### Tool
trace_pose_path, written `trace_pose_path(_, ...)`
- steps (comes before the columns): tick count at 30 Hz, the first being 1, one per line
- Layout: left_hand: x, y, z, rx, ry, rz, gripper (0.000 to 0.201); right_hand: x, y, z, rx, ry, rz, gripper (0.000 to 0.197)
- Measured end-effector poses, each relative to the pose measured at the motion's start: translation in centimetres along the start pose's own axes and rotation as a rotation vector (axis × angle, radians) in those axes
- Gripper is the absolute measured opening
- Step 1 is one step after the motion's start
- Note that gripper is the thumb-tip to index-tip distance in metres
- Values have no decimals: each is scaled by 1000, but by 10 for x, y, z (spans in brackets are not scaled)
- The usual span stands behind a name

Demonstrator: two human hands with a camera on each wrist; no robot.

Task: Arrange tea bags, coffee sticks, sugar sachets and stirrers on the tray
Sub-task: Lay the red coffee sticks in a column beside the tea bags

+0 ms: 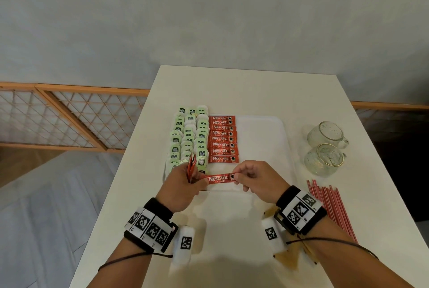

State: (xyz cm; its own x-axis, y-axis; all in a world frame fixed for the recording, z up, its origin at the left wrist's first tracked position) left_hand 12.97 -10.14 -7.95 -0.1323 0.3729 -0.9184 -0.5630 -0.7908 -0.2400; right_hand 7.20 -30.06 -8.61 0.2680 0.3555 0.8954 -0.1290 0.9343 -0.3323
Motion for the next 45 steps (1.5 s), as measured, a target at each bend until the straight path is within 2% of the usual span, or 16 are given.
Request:
trace_pose_path(3,1,3,-1,7,6,6,35,-2,-2,2,-20,8,43,7)
trace_pose_path(6,0,5,-1,9,12,-99,27,-4,-13,-1,-69,37,44,7)
trace_pose_path(9,8,9,0,48,-53,-122,26,-14,-30,-8,-159,128,68,7)
trace_pose_path(14,15,14,5,82,-142,-85,23,-28,-36,-22,-217,256,184,14)
trace_pose_path(17,20,17,8,120,-194,-50,15,-25,-31,-28,-217,269,209,18)
trace_pose_path(20,24,20,10,174,-211,-42,16,-22,-28,-34,-223,273,235,21)
trace_pose_path(26,22,25,14,223,-175,10,22,-20,-33,-33,-253,282,235,22)
trace_pose_path(28,19,25,14,241,-152,-19,23,-15,-30,-30,-231,227,233,20)
trace_pose_path(31,15,27,13,253,-110,-61,26,-2,-8,-25,-51,88,145,10)
trace_pose_path(34,12,27,11,248,-64,-106,27,8,11,-17,82,13,47,15)
trace_pose_path(38,7,28,11,243,-31,-138,27,16,20,-8,121,-22,-25,12)
trace_pose_path(42,7,28,12,238,-31,-149,46,15,23,-4,124,8,-77,21)
trace_pose_path(45,4,29,13,228,-61,-80,37,12,18,-5,79,4,-22,12)
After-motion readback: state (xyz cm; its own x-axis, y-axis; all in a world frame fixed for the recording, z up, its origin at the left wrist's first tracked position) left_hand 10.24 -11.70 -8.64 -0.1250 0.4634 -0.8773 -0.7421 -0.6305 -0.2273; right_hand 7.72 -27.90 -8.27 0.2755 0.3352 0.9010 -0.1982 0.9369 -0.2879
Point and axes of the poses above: each hand's wrist, its own z-axis away from the middle knuckle, its own y-axis out of the palm, x = y × z, the point moved 10 cm from there along -z, towards the middle knuckle, and after that the axes turned 4 degrees about x, right-handed, at the moved point
